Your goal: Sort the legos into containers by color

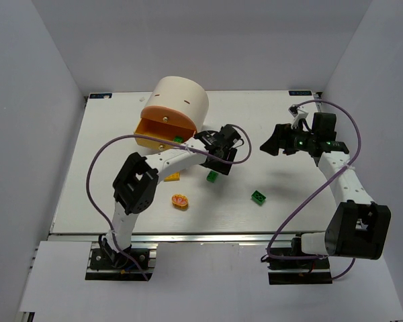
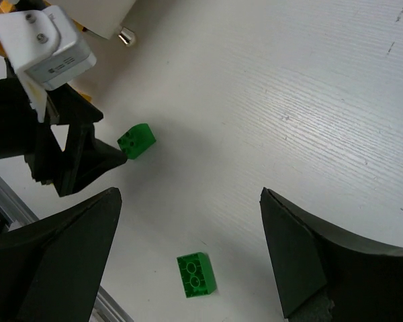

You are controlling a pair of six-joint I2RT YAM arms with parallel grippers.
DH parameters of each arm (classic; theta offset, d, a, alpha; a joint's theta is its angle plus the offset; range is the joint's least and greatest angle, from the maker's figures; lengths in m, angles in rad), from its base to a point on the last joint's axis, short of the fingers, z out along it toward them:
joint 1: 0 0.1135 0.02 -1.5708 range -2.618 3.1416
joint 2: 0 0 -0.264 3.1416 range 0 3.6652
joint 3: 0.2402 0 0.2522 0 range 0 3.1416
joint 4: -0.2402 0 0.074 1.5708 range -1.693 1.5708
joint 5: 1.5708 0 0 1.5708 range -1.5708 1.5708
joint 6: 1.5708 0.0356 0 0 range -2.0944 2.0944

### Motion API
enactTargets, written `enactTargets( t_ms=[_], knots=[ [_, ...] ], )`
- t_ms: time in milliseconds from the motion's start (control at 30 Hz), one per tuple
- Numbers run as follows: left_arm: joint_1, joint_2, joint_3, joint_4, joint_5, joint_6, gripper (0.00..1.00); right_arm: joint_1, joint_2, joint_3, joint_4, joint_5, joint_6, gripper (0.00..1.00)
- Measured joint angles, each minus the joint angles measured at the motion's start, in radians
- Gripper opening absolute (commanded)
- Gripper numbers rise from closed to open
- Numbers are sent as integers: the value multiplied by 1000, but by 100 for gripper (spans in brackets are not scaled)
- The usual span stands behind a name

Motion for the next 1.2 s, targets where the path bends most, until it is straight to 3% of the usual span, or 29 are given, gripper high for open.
enactTargets(
  t_ms=[533, 800, 1000, 1133, 1200],
  knots=[
    [0, 151, 48, -10, -50, 38, 75, -17, -1, -52, -14, -7, -49, 89],
    [6, 154, 39, -2, -34, 30, 55, -18, -1, -52, -14, -13, -51, 89],
    [8, 153, 15, 12, -10, 27, 49, -18, -2, -53, -14, -19, -52, 89],
    [8, 150, 10, 20, -1, 27, 25, -18, -9, -54, -14, -20, -52, 89],
    [8, 147, 10, 21, 0, 23, 19, -18, -13, -55, -14, -23, -53, 87]
  ],
)
